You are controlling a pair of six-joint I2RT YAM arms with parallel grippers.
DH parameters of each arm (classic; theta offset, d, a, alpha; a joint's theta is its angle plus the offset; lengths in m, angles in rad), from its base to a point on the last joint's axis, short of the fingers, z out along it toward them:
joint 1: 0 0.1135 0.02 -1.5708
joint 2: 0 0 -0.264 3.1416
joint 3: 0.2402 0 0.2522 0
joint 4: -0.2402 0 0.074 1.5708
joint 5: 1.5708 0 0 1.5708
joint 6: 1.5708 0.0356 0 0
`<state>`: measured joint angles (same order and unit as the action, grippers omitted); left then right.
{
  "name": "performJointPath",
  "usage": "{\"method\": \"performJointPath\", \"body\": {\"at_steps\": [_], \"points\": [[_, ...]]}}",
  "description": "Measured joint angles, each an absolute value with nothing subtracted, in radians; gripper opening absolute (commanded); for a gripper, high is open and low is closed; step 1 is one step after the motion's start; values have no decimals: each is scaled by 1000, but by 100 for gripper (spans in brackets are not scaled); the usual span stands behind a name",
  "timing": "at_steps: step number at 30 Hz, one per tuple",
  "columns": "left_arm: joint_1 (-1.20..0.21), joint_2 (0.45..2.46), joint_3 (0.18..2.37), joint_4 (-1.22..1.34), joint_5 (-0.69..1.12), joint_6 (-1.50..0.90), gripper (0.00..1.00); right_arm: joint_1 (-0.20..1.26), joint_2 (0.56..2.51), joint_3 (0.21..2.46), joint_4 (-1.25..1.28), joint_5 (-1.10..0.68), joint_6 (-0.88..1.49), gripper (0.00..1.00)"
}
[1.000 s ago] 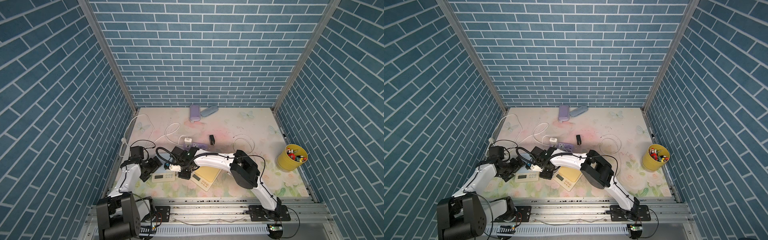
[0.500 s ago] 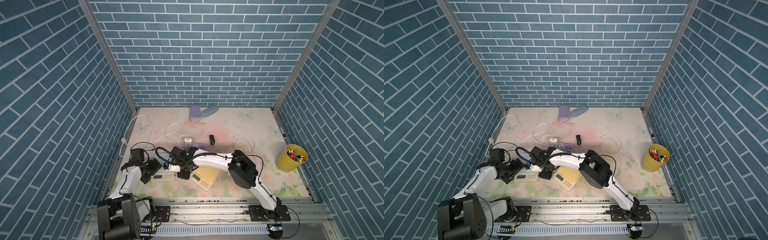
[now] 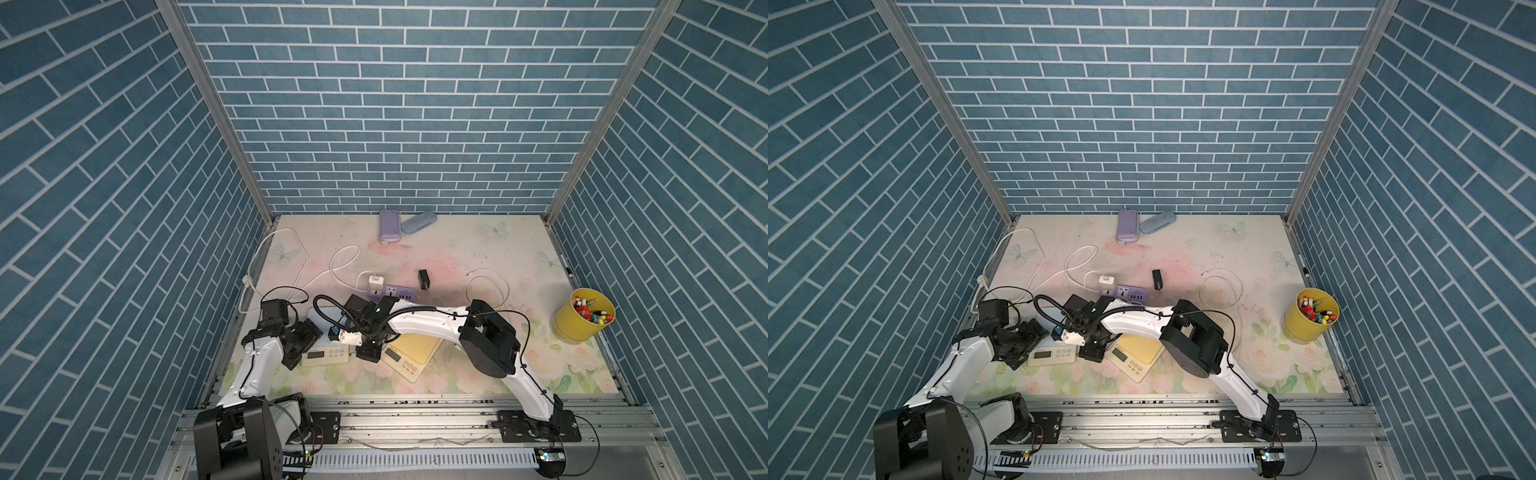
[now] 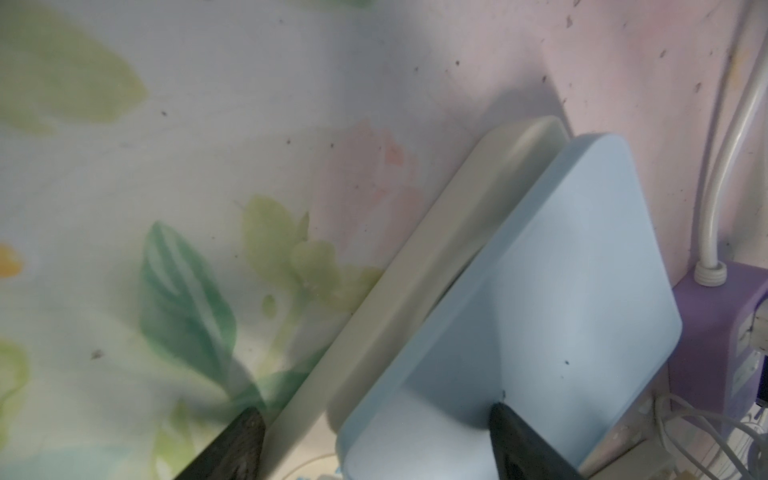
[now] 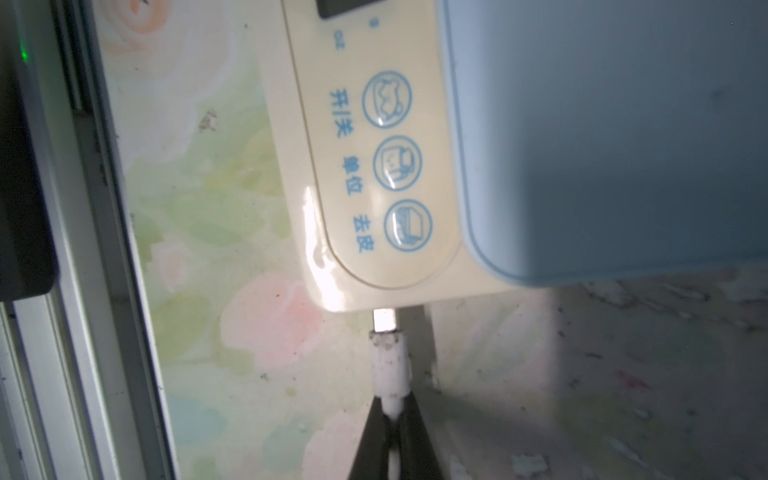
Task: Charge the electronic scale
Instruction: Insert the charging cable into the electronic scale.
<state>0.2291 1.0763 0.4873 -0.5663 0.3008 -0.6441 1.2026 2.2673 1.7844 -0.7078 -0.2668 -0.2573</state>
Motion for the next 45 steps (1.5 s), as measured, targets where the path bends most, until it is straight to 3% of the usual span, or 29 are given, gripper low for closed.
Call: {"method": "performJointPath", "body": {"at_steps": [45], "points": [[229,1044,461,-544,305,-667,82,1163,2308,1840,-717,-326,-224,0]]}}
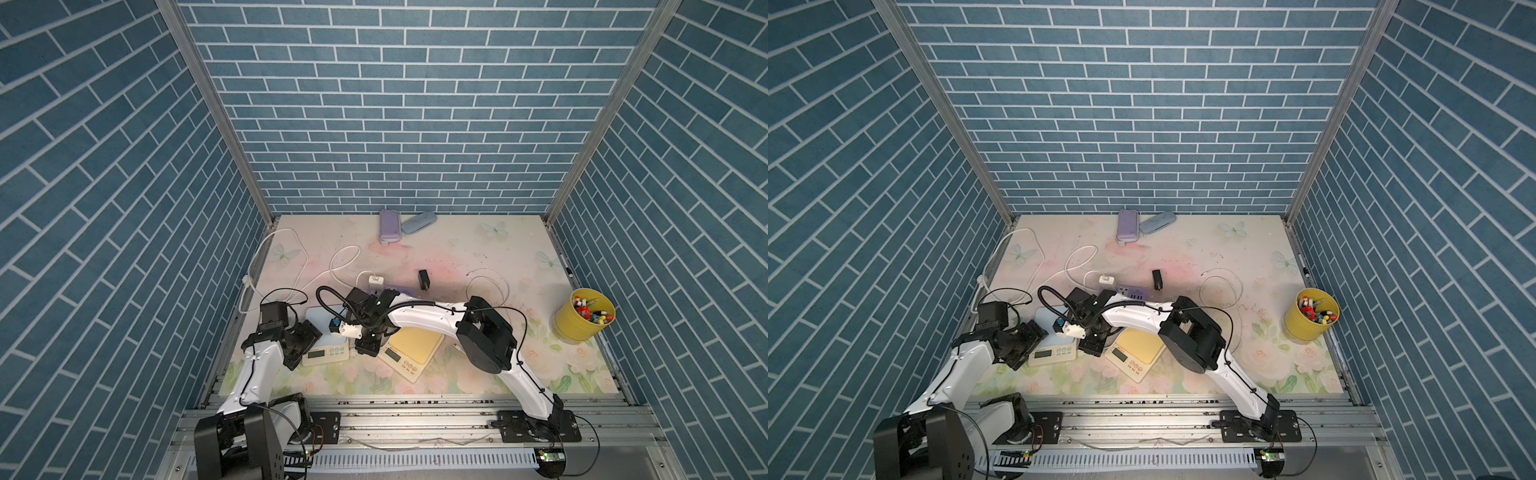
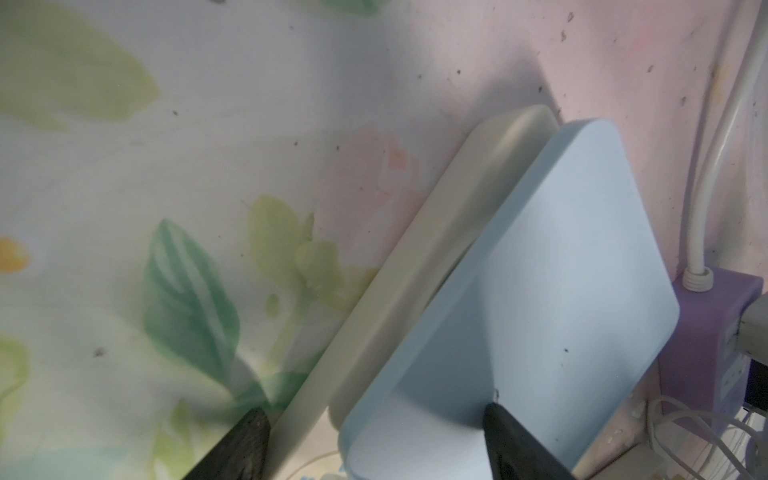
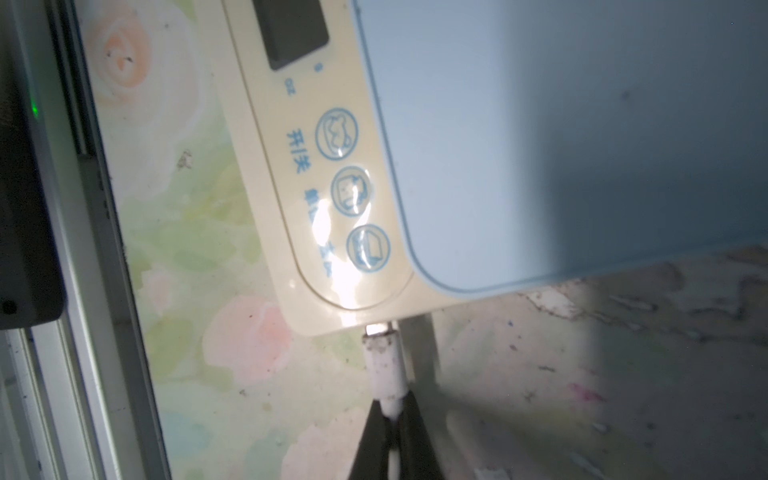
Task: Charge the electronic scale
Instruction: Insert the charging cable into the electronic scale.
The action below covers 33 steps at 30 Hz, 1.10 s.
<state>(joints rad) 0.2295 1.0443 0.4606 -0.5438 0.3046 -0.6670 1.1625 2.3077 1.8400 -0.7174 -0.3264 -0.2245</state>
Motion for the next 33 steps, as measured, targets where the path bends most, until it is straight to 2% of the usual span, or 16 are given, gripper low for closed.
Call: {"method": "performJointPath", "body": {"at_steps": [6,20,33], "points": [[229,1044,461,-542,304,-667,80,1158,2318,1853,-726,-345,-215,0],[217,1000,420,-471,268,-701,74,1143,2420,2049,-868,-348,-214,0],[203,1052,435,-402,224,-699,73,1124,2616,2425,-1106,-342,-237,0]]}}
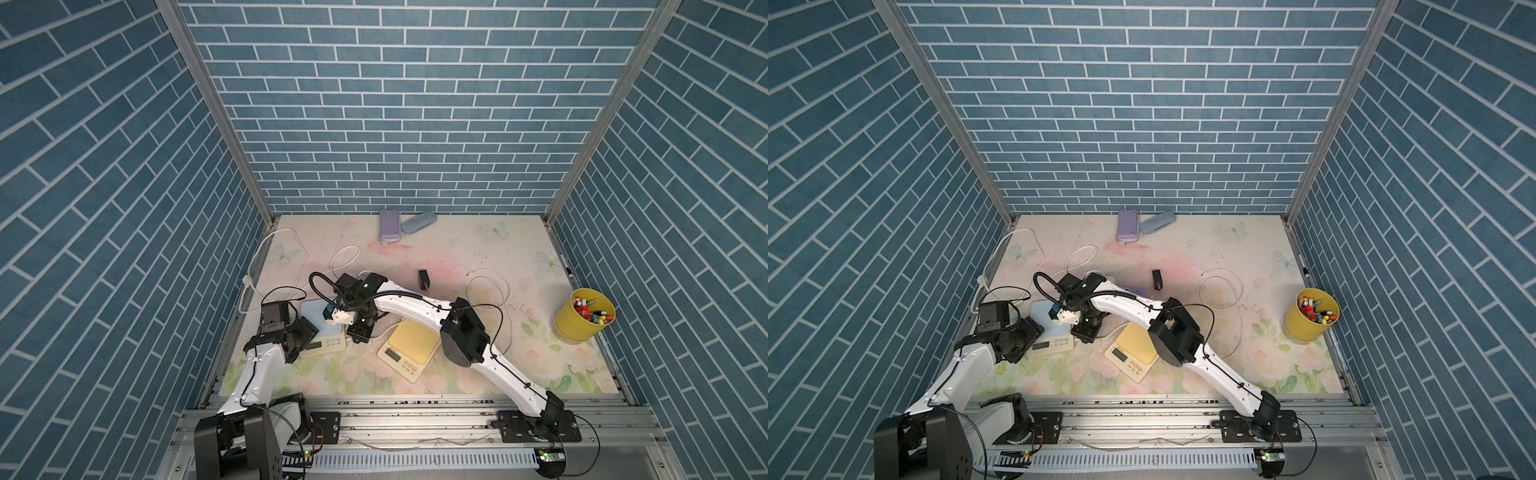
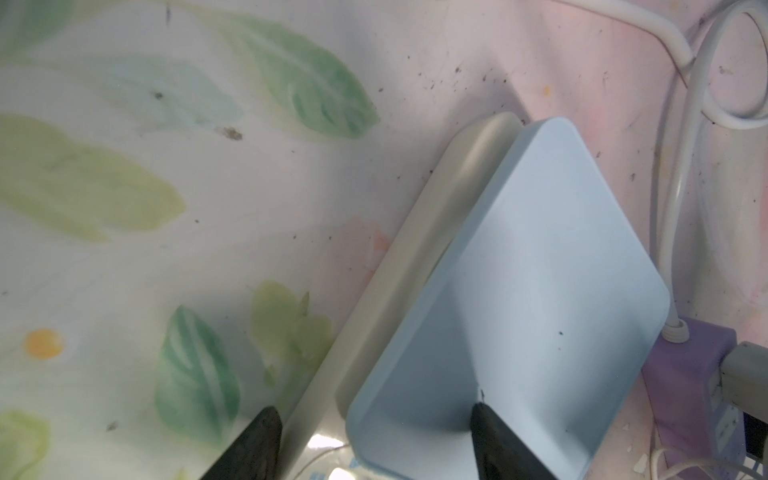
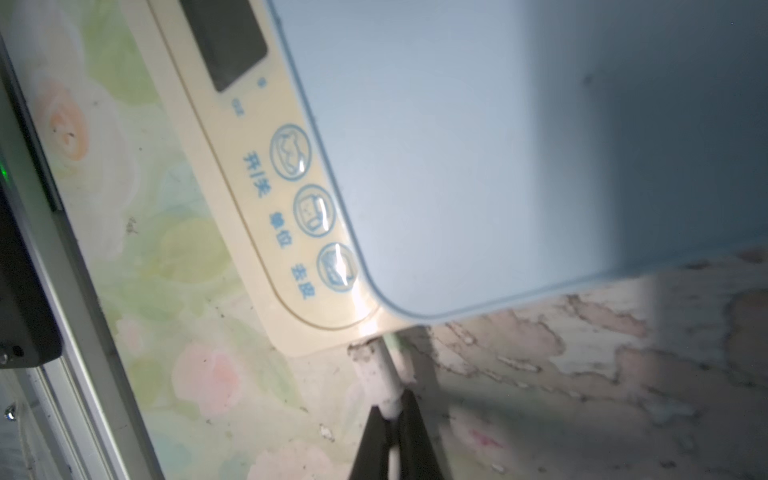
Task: Charge the electronic scale
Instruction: Insert the charging cable into the electronic scale.
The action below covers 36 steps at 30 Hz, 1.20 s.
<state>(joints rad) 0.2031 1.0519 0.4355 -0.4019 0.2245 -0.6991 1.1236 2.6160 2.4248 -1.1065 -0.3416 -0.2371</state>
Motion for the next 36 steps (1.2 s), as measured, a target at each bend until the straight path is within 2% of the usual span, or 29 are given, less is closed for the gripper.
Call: {"method": "performJointPath", "body": {"at_steps": [15,19,23,25,27,30,36], "points": [[203,1178,487,-289,197,-684,71,1089,2724,2625,-1143,-363,-244,0],[202,1188,512,-323,180,-675,79,1083,2730,2635,-1120,-370,-244,0],[214,1203,589,-441,165,-637,87,1087,2712,2588,-1021,-359,-260,24],[216,1203,641,-492,179,-618,89,1100,2647,2455,-904,-350,-268,36],[218,1205,698,-522,176,-595,91,1121,2566,2321,-837,-325,-264,43],[229,1217,765,-534,174,-572,91,1132,2464,2219,-791,-293,-269,46],[229,1226,797,-554,185,-538,89,1133,2273,2119,-704,-250,-263,47]]}}
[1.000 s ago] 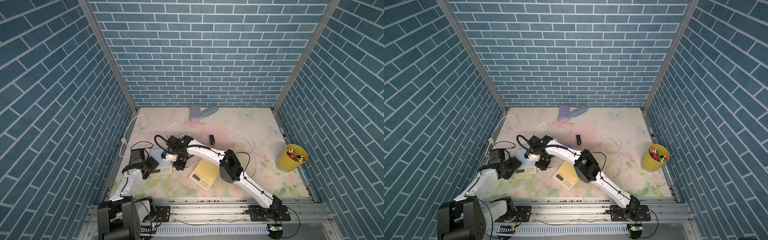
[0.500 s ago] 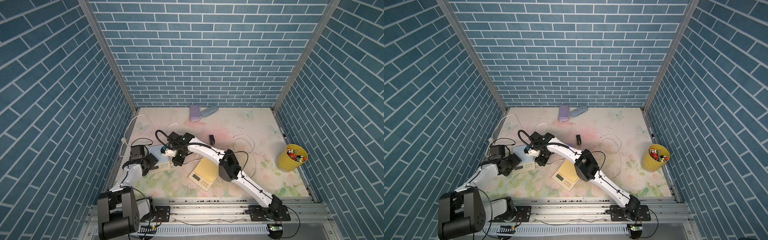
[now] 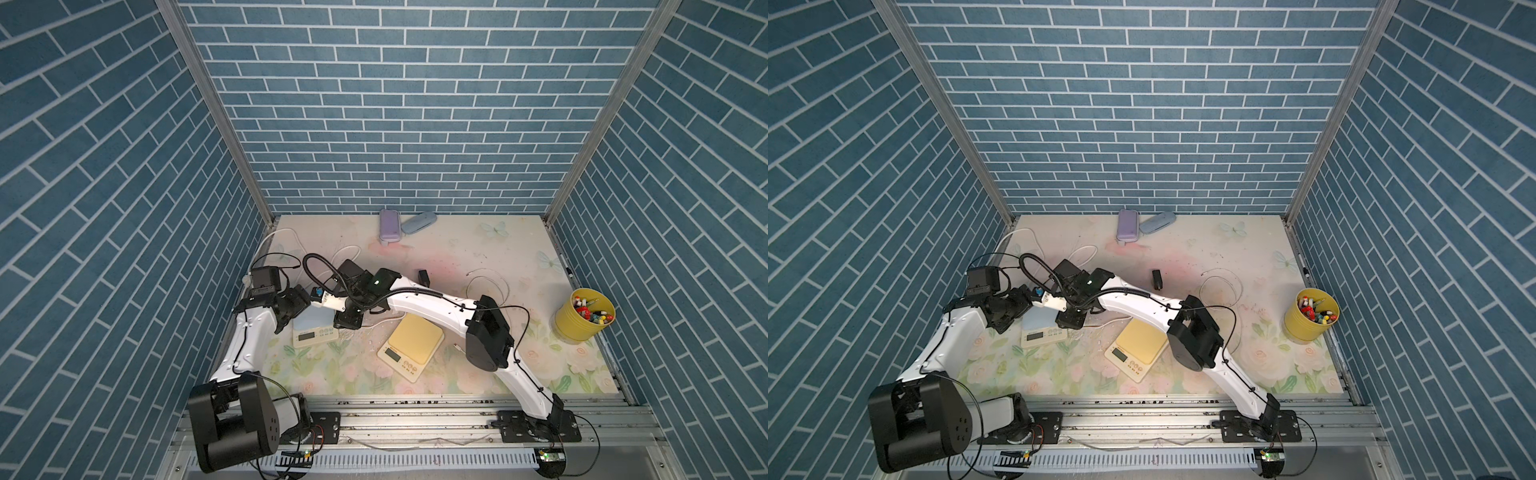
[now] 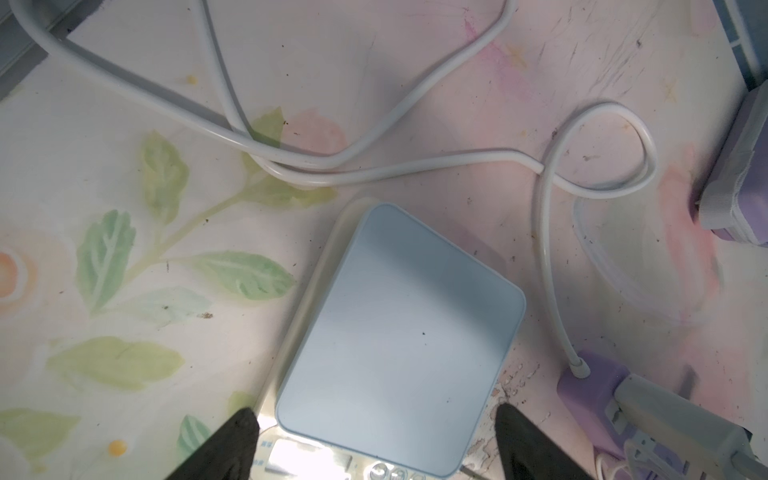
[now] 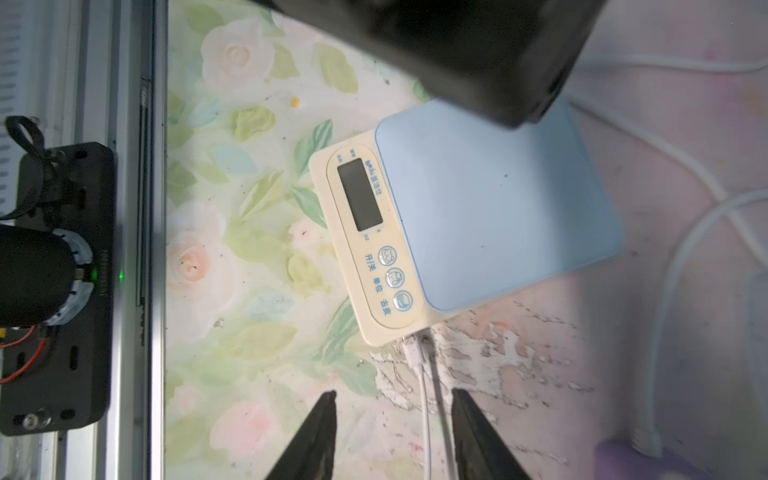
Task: Charge the electronic scale
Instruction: Insert the charging cable into the electronic scale, then adjust the electronic scale at the center of the board.
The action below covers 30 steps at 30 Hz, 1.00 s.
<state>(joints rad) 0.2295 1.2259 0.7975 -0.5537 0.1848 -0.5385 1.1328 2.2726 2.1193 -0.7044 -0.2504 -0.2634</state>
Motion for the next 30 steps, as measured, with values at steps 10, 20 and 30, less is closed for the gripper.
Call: {"method": "performJointPath", "body": {"at_steps": [10,20,30], "points": [[-44,1083,819,-646,200,-451,76,963,1895,1792,-588,-93,-105,51],[-588,1076,617,-490,127,-598,73,661,1838,1513,-596,43,103,61],[-790,1317,593,-287,70,-705,76,623,1950,1575,-598,-25,161,70]]}}
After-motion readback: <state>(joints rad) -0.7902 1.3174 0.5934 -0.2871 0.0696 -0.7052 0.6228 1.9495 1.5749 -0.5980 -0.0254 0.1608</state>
